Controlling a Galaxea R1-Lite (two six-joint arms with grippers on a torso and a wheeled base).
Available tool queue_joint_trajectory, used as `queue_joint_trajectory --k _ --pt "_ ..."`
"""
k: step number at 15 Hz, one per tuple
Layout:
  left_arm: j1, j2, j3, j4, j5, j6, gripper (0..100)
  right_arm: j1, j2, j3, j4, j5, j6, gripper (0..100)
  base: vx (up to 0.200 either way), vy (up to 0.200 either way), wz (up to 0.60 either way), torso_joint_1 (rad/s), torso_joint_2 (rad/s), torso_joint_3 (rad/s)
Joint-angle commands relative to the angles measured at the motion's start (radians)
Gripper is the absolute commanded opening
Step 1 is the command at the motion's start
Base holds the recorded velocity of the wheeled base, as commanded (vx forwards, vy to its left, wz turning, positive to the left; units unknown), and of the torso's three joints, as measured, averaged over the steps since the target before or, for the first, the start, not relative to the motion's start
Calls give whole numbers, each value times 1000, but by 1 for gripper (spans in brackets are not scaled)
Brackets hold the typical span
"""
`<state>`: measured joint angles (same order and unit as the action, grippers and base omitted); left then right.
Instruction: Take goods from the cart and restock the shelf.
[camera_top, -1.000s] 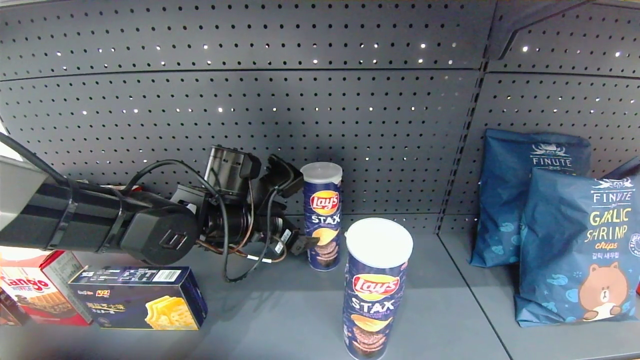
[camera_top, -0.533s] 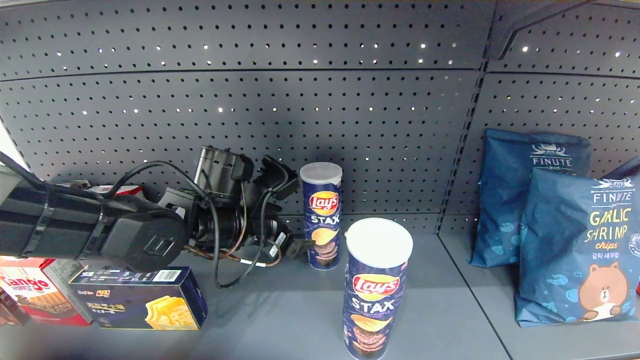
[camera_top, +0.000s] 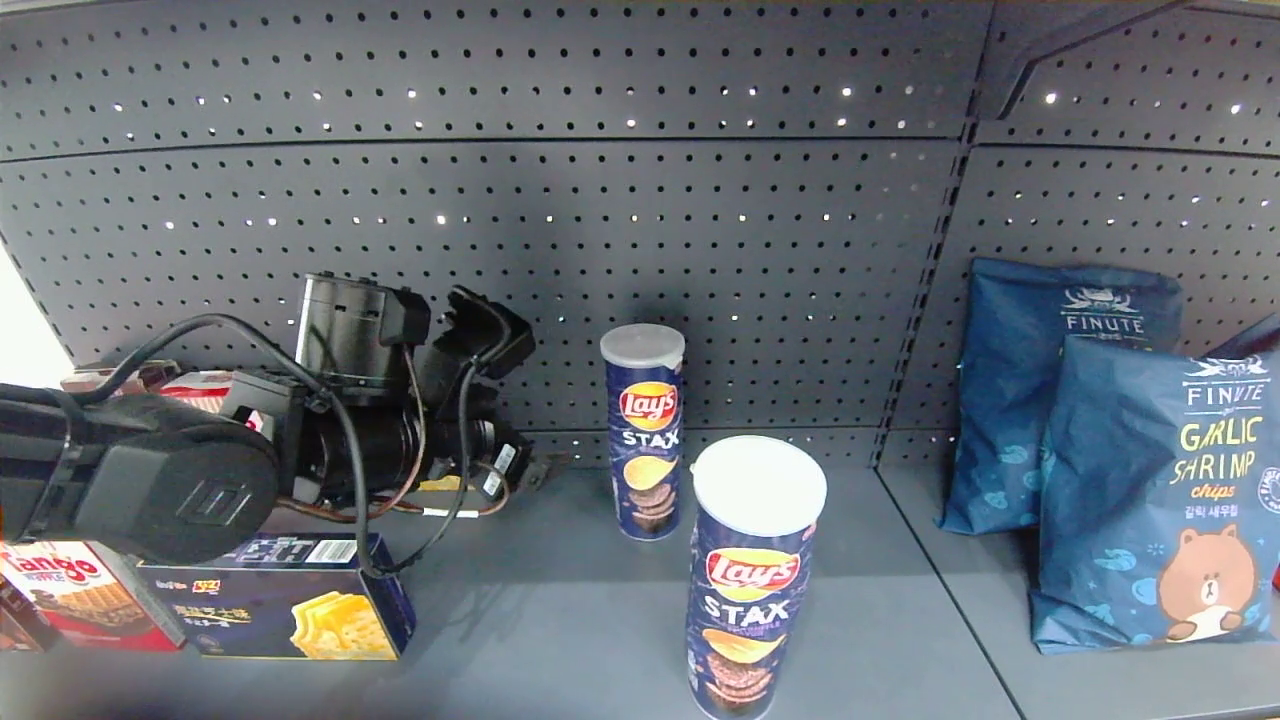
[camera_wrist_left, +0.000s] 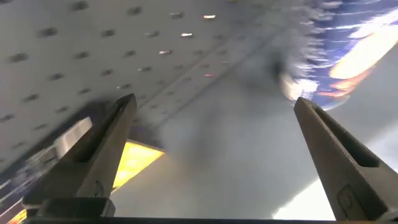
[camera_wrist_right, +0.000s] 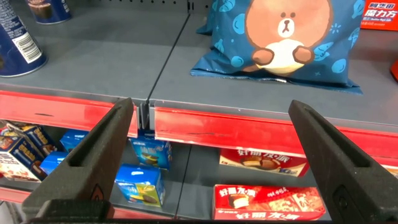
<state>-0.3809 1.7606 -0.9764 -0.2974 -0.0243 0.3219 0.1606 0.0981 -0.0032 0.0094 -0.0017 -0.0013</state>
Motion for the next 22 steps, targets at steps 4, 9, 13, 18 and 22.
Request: queue_joint_trajectory --k 4,9,13,18,22 --pt "-7 14 22 -20 37 -3 100 0 2 0 0 0 0 100 0 0 0 0 0 0" --pt "-32 68 15 -49 53 -15 100 0 2 0 0 0 0 100 0 0 0 0 0 0" --pt "-44 89 7 -51 53 -20 100 0 2 0 0 0 0 100 0 0 0 0 0 0" --pt "-50 149 -35 -71 53 -21 100 0 2 0 0 0 0 100 0 0 0 0 0 0" --pt "-52 180 -76 -71 53 -47 100 0 2 0 0 0 0 100 0 0 0 0 0 0"
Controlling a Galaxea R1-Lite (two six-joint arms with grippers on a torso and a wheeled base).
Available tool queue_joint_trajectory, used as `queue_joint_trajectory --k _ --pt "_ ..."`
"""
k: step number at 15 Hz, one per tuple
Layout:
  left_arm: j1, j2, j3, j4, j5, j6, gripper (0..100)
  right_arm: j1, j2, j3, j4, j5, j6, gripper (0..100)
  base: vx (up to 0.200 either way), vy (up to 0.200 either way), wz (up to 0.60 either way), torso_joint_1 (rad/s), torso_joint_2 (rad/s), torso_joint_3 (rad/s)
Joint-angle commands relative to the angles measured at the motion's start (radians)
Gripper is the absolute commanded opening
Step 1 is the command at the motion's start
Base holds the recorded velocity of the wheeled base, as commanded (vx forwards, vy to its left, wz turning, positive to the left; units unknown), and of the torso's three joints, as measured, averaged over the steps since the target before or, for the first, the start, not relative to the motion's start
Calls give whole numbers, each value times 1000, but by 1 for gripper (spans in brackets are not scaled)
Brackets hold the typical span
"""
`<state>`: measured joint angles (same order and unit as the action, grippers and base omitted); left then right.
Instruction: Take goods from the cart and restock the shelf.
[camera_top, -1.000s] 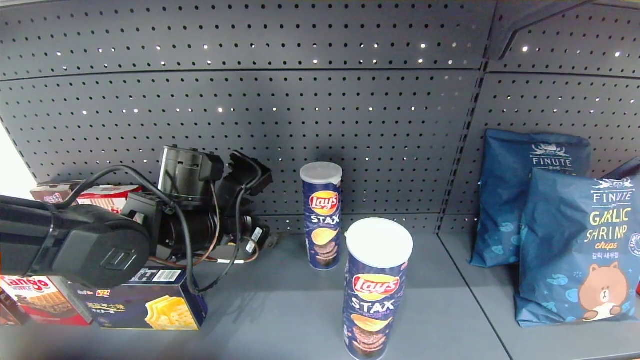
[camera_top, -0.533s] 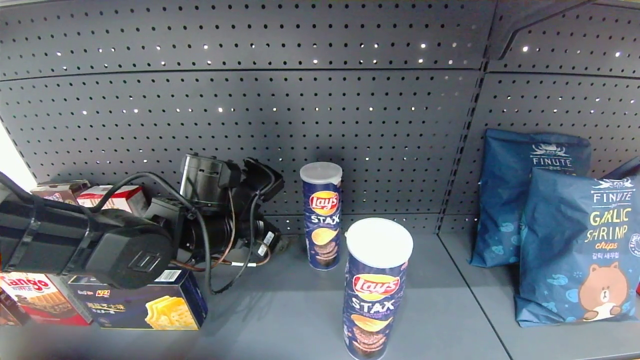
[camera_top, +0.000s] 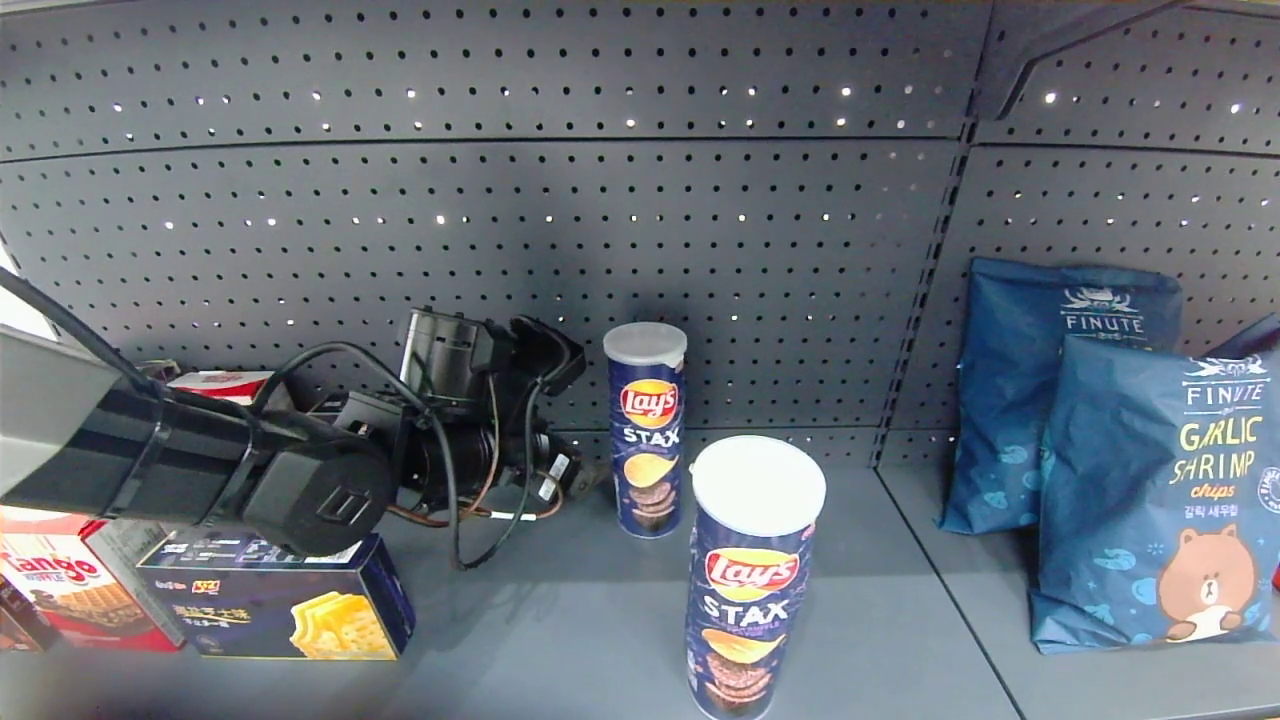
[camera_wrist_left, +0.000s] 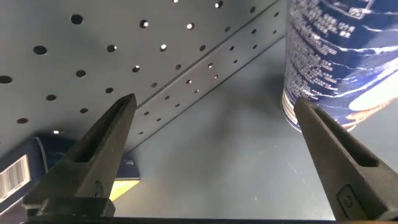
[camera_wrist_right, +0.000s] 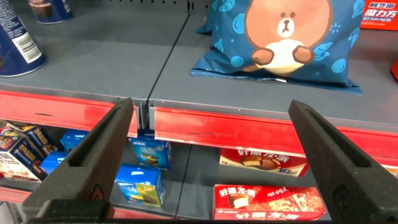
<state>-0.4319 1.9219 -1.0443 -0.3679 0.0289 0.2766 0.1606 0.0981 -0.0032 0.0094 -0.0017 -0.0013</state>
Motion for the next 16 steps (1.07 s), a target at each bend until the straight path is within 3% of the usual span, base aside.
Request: queue_joint_trajectory --k 1,7,16 --pt "-1 20 -8 0 0 -4 100 0 2 0 0 0 0 100 0 0 0 0 0 0" --pt "-30 39 -23 0 0 -5 100 0 2 0 0 0 0 100 0 0 0 0 0 0" --pt "-28 46 -36 0 0 -22 100 0 2 0 0 0 0 100 0 0 0 0 0 0"
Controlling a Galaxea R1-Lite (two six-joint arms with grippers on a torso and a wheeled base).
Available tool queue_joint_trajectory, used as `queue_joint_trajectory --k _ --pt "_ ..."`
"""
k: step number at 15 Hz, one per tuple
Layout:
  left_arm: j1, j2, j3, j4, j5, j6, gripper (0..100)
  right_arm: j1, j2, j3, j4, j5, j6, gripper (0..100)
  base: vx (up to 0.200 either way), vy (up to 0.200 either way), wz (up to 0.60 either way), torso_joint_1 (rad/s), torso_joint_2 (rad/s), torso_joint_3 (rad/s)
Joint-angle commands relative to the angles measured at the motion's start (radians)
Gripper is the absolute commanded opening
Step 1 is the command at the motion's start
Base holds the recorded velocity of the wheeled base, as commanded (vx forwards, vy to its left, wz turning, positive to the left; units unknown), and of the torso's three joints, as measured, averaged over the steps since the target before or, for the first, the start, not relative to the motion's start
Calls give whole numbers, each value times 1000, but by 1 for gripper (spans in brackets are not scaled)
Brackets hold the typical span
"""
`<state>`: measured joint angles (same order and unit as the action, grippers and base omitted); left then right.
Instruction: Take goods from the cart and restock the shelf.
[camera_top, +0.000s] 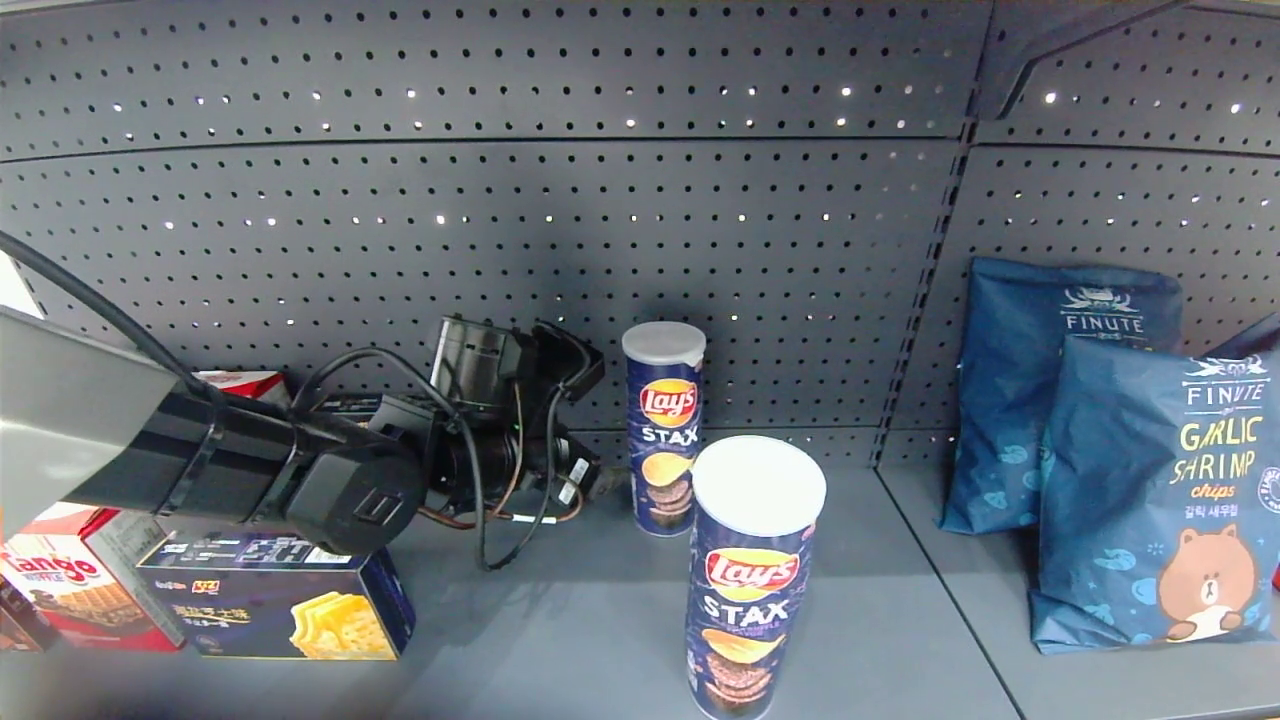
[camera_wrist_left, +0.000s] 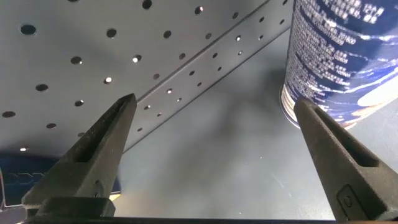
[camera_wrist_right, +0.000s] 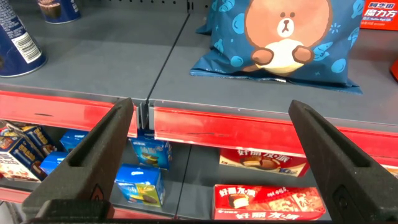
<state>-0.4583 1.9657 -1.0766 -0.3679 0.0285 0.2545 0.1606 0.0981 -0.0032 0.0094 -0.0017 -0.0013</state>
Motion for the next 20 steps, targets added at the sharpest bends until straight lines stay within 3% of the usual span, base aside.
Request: queue_joint_trajectory --k 1,10,13,15,19,20 --pt "-3 10 -13 1 1 0 100 0 2 0 0 0 0 100 0 0 0 0 0 0" --pt "-23 16 -20 1 8 -11 100 0 2 0 0 0 0 100 0 0 0 0 0 0" --pt "6 -143 -9 21 28 -9 100 0 2 0 0 0 0 100 0 0 0 0 0 0" --pt "52 -395 87 118 25 -21 100 0 2 0 0 0 0 100 0 0 0 0 0 0" --pt "105 -711 302 130 79 -18 100 0 2 0 0 0 0 100 0 0 0 0 0 0" --pt "136 -835 414 135 79 -15 100 0 2 0 0 0 0 100 0 0 0 0 0 0"
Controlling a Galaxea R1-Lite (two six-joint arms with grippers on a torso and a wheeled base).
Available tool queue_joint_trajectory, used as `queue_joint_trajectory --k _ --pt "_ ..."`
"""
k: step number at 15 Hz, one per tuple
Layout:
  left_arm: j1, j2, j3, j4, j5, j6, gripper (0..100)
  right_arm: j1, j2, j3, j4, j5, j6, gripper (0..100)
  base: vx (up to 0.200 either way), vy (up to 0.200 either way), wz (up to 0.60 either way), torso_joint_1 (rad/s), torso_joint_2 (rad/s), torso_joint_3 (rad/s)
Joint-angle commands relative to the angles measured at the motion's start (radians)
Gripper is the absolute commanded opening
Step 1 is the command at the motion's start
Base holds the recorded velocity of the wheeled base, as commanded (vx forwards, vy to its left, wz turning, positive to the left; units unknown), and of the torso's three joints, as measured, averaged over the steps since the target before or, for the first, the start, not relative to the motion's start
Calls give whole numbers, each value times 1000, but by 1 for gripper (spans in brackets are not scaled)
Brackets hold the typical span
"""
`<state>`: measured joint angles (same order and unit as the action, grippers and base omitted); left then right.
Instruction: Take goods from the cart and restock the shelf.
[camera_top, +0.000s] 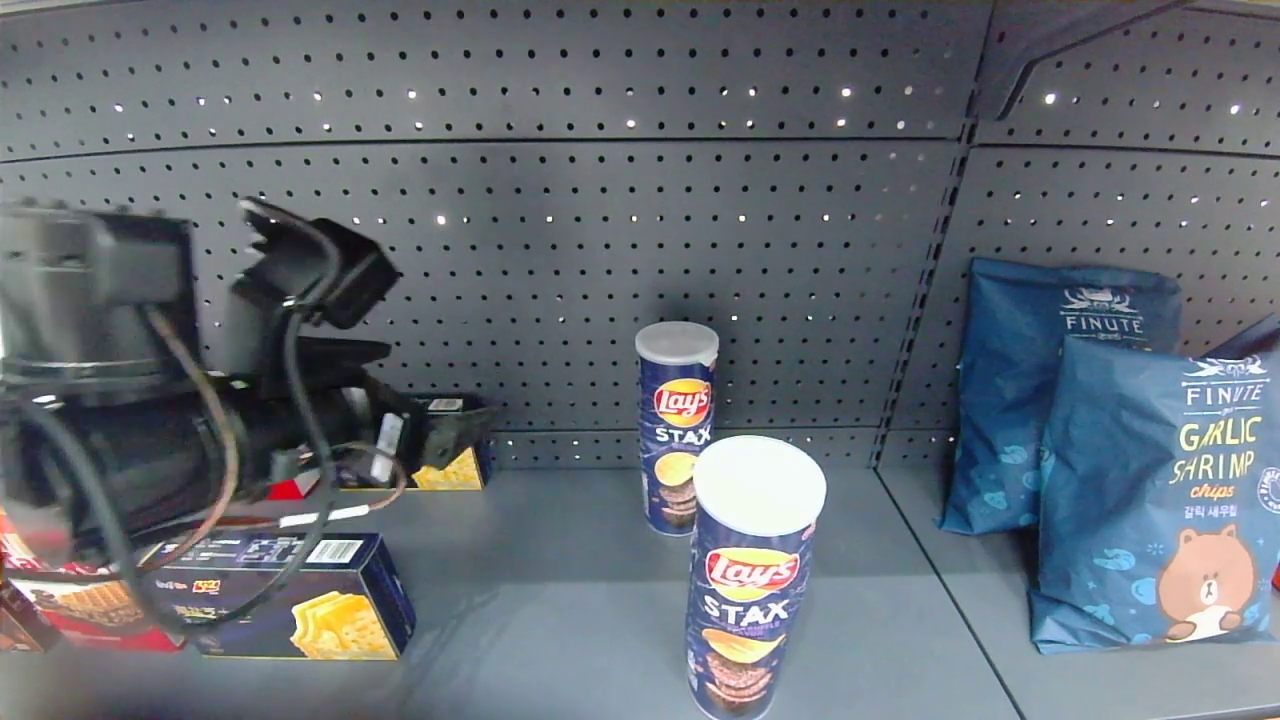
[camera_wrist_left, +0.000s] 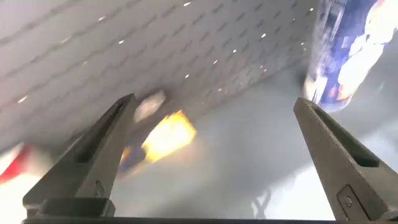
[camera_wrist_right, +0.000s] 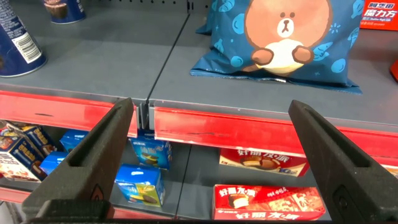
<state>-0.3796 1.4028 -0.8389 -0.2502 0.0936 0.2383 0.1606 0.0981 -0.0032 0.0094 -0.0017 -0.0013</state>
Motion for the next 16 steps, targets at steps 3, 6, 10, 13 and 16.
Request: queue_joint_trajectory --k 3,6,10,13,16 --pt "120 -421 294 20 14 3 100 0 2 0 0 0 0 100 0 0 0 0 0 0" --pt "137 -551 316 85 15 3 100 0 2 0 0 0 0 100 0 0 0 0 0 0" --pt "139 -719 351 233 57 4 100 0 2 0 1 2 0 100 0 0 0 0 0 0" --pt "140 -818 373 278 101 3 100 -24 166 -368 11 -27 127 100 0 0 0 0 0 0" --pt "140 -909 400 358 110 24 100 20 318 -564 189 123 50 100 0 0 0 0 0 0"
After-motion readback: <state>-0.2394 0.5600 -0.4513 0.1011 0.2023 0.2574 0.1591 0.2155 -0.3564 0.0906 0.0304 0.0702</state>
